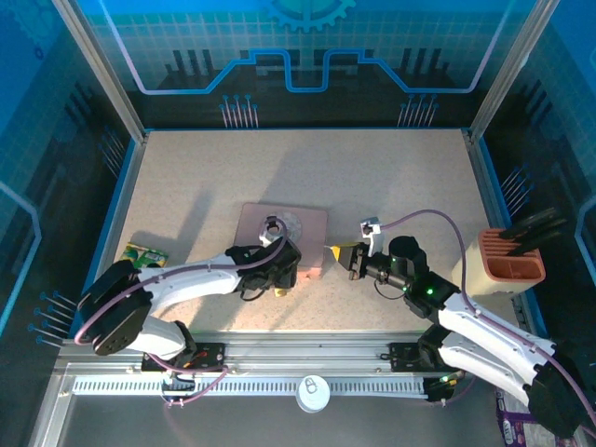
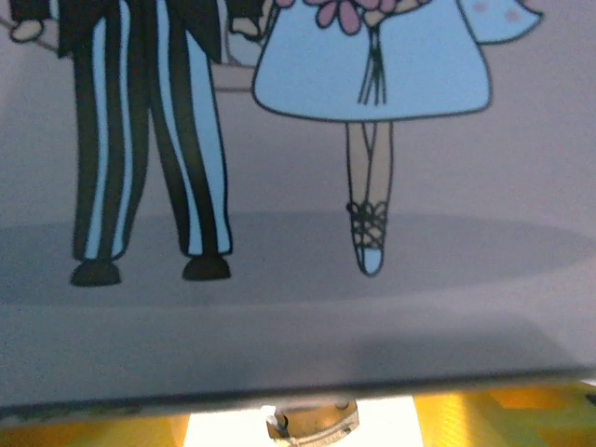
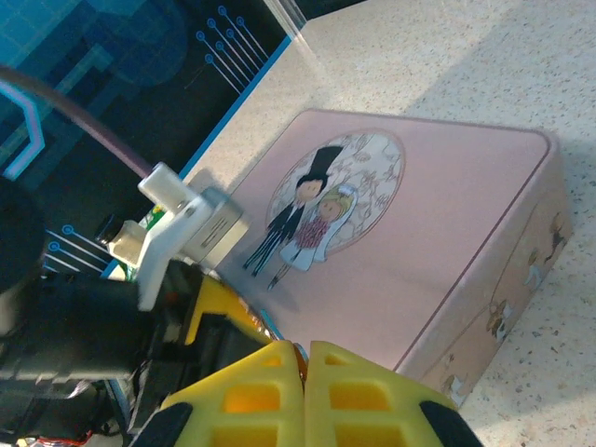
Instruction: Unlock the padlock with the key
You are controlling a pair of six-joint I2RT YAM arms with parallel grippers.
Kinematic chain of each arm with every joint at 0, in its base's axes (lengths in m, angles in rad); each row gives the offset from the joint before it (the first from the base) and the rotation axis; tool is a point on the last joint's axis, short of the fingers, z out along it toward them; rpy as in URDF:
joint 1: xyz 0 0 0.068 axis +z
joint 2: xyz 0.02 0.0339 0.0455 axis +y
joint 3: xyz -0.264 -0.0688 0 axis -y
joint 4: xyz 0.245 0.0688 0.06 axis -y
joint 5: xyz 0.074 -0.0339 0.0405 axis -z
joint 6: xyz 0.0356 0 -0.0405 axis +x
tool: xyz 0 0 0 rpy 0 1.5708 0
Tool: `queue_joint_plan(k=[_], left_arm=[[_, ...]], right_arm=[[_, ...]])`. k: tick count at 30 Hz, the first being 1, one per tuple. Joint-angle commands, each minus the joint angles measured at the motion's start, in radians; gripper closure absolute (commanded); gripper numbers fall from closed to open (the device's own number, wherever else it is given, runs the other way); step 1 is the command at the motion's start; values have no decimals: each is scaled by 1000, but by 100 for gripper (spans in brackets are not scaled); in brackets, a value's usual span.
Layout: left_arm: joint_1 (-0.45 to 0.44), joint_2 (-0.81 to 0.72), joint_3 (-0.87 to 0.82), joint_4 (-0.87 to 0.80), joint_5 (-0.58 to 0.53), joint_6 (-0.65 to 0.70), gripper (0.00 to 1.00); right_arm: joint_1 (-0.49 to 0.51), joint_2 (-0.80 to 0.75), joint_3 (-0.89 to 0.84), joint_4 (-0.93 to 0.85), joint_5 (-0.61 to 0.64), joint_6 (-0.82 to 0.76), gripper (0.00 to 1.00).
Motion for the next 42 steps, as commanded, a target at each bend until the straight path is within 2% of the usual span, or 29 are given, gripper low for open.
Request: queue_joint_plan(k=[1,4,8,17,21,30,42], left_arm=[[40,55,78,102,-26,126,38],[66,81,99,115,-10,171,37],[78,35,59,133,-7,208,37],[79,-176,-205,331,101,188,36],[116,-222,-292,424,183,157,36],[168,-169,-361,570,288,124,36],[168,-55,-341,595,286,103,42]], right_arm=[[12,9,7,29,3,9,100],[18,12,14,24,4,8,100],[28,13,13,34,9,17,100],[63,45,21,51,21,15,100],[81,64,28,54,32,12,100],[131,92,24,89,70,31,100],[152,100,17,101,84,39,100]])
